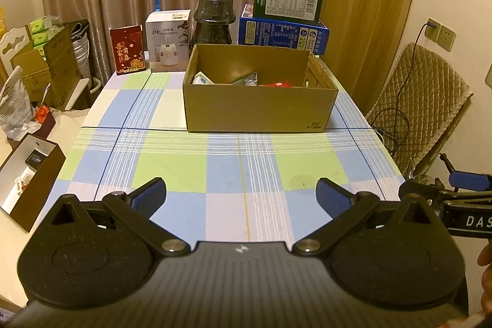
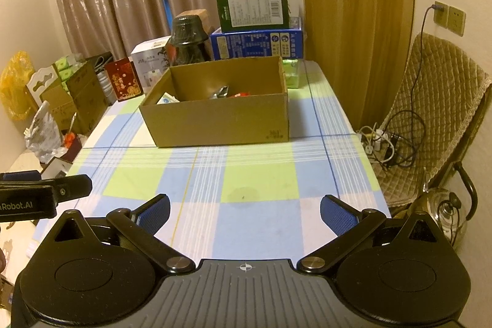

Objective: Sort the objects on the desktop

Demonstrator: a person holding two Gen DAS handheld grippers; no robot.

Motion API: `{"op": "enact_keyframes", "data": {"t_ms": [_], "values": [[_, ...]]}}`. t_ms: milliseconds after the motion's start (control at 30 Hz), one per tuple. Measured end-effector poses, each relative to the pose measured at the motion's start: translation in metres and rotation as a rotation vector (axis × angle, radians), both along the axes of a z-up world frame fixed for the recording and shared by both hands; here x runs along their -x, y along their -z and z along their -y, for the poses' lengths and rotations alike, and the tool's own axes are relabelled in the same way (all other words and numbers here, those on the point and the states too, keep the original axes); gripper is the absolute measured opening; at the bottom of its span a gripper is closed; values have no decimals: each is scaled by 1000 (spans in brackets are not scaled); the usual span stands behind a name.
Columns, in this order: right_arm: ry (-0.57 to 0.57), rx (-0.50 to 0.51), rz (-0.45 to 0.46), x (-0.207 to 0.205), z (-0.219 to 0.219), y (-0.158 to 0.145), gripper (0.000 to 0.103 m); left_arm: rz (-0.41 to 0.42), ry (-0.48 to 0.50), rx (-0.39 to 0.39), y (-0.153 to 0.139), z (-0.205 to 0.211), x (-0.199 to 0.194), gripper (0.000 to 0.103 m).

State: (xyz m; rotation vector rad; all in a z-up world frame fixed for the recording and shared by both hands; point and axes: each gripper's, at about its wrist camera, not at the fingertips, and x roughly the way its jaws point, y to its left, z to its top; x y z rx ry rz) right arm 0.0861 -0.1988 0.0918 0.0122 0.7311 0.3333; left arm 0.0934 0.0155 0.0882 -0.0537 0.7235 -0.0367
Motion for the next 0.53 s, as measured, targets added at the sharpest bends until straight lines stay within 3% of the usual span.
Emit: {"op": "enact_keyframes", "data": {"t_ms": [533], "values": [[2,2,-4,0,0,2,101,7,13,13,1,1,1,102]]}}
